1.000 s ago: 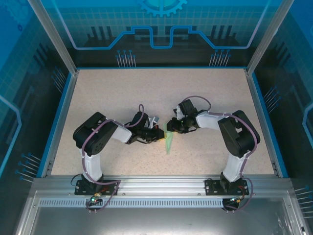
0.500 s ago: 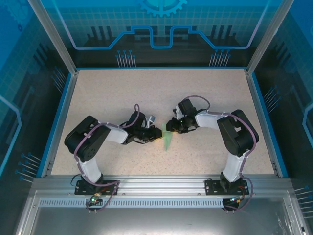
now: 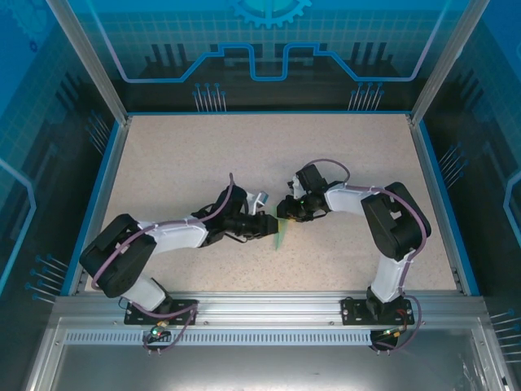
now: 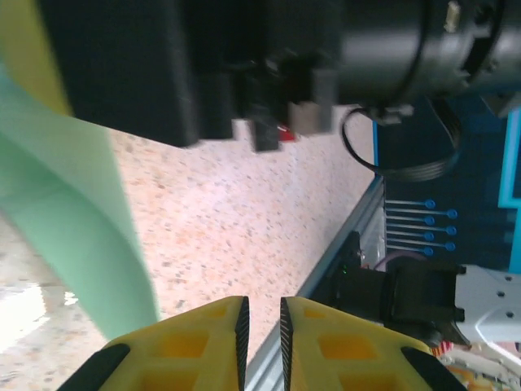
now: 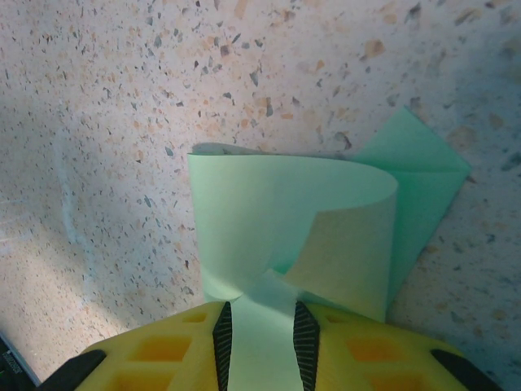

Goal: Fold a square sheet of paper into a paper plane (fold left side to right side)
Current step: Fold the wing for the fifth time at the center of the table.

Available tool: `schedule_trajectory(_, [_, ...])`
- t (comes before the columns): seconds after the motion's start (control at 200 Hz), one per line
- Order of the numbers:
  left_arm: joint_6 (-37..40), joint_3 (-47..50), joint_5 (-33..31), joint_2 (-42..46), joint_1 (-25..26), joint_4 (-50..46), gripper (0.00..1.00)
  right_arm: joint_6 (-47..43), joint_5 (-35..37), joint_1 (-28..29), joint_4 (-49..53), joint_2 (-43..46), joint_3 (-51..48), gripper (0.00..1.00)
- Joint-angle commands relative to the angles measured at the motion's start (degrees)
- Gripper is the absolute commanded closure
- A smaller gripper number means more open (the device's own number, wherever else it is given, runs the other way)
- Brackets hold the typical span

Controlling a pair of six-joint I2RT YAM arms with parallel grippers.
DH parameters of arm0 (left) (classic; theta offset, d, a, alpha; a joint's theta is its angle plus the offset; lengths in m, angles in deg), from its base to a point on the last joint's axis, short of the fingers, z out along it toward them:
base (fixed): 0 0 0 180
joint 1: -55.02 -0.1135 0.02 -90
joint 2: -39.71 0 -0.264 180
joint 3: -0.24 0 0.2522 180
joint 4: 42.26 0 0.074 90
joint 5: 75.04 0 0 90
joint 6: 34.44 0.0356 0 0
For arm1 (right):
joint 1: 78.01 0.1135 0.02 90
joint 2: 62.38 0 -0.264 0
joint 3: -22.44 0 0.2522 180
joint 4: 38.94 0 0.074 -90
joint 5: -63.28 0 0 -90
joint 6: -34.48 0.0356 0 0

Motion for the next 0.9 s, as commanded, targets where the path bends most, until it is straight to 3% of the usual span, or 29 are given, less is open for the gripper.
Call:
schedule_trajectory(0.0, [-1.91,-2.33,-0.03,-0.98,1.28,-1.87,0.79,-0.76,2.33,0.14,3.85,-3.23,-0.74,0.69])
schedule_trajectory(0.3, [-2.38,-3.28,-1.16,-8.35,1.98,-0.26,0.77,-0.70,1.95,0.35,3.79,-3.23,-0.72,0.69])
schedule_trajectory(0.895, [-3.47,-0.90,-4.00,-12.78,2.13,-0.83,0.76,-1.02,2.03,0.36,3.95,-3.32,-0.49,0.69])
